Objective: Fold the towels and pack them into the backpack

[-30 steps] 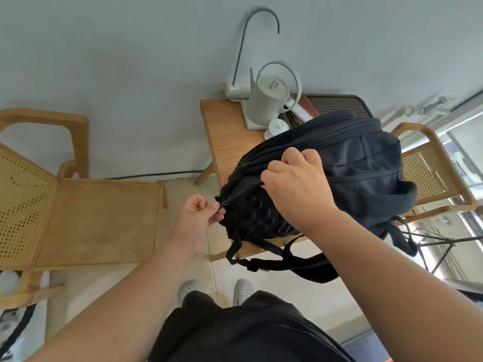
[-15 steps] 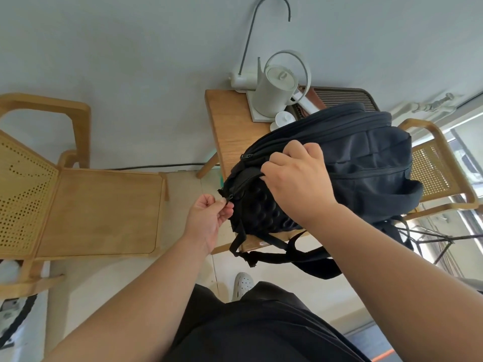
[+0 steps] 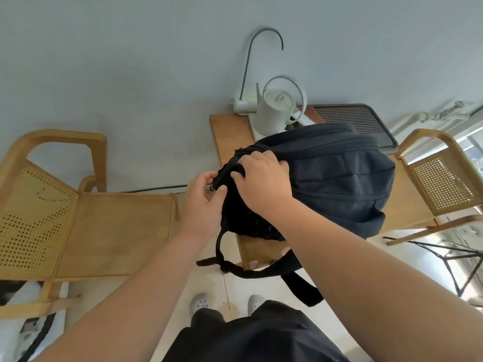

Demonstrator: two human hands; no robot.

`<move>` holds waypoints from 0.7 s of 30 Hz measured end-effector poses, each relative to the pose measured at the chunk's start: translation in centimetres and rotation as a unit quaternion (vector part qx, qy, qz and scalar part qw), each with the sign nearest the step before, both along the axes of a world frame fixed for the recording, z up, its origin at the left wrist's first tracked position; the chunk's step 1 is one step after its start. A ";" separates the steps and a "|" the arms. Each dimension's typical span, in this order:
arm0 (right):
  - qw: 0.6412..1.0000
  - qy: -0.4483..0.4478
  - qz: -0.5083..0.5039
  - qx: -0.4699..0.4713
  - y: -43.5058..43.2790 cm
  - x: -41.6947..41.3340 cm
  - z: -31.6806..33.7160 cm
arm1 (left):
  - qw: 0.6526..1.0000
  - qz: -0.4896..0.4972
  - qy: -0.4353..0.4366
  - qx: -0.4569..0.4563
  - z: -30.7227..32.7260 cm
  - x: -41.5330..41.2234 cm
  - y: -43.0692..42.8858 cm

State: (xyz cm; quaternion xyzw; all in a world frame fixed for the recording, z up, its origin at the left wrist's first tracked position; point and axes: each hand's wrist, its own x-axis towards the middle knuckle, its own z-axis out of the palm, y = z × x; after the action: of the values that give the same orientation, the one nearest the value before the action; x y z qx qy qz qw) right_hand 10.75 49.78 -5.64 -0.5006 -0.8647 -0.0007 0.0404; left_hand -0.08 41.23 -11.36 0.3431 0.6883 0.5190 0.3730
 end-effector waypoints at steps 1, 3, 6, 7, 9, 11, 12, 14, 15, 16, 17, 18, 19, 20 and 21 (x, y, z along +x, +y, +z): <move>1.000 0.001 0.028 -0.010 0.0 0.2 0.6 | 1.000 -0.007 0.026 0.010 0.7 0.3 0.2; 0.995 0.047 0.086 0.011 0.0 1.4 2.6 | 0.994 -0.023 0.104 0.027 2.0 1.1 0.7; 0.988 0.079 0.098 0.085 1.2 4.9 5.7 | 0.967 -0.081 0.234 0.059 4.0 2.8 1.4; 0.990 0.064 0.078 0.096 1.9 6.5 6.5 | 0.955 -0.116 0.265 0.062 4.7 3.6 1.6; 0.997 0.010 0.006 0.075 3.6 10.0 7.6 | 0.923 -0.190 0.330 0.049 5.9 5.3 2.2; 0.997 -0.027 -0.069 0.017 5.0 13.6 7.4 | 0.885 -0.241 0.398 0.030 6.1 7.0 2.8; 0.995 -0.021 -0.093 -0.011 5.4 15.2 6.9 | 0.873 -0.247 0.421 0.013 5.9 7.7 3.0; 0.994 0.015 -0.102 -0.040 5.7 17.9 5.5 | 0.860 -0.233 0.453 -0.031 5.0 8.7 3.3; 0.995 0.027 -0.089 -0.042 5.7 18.8 4.7 | 0.854 -0.223 0.467 -0.055 4.4 9.3 3.3; 0.996 0.037 -0.067 -0.040 5.7 19.6 4.0 | 0.850 -0.217 0.475 -0.071 3.9 9.9 3.3; 0.998 0.038 -0.044 -0.039 5.7 20.3 3.4 | 0.847 -0.211 0.480 -0.090 3.6 10.5 3.1; 0.998 0.044 -0.022 -0.040 5.8 20.9 2.9 | 0.848 -0.203 0.480 -0.096 3.3 11.1 3.0; 0.998 0.049 -0.007 -0.039 5.8 21.4 2.8 | 0.851 -0.193 0.479 -0.096 3.4 11.8 2.8; 0.998 0.056 0.008 -0.035 6.0 21.8 2.7 | 0.858 -0.183 0.472 -0.090 3.5 12.3 2.5; 0.997 0.060 0.020 -0.033 6.1 22.2 3.0 | 0.867 -0.170 0.460 -0.083 3.9 12.8 2.3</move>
State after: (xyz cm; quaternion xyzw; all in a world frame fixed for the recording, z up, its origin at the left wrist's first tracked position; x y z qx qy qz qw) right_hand 32.92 55.86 -2.67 -0.4833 -0.8702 0.0588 0.0759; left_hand 12.68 43.49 -7.42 0.6226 0.7534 0.1718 0.1233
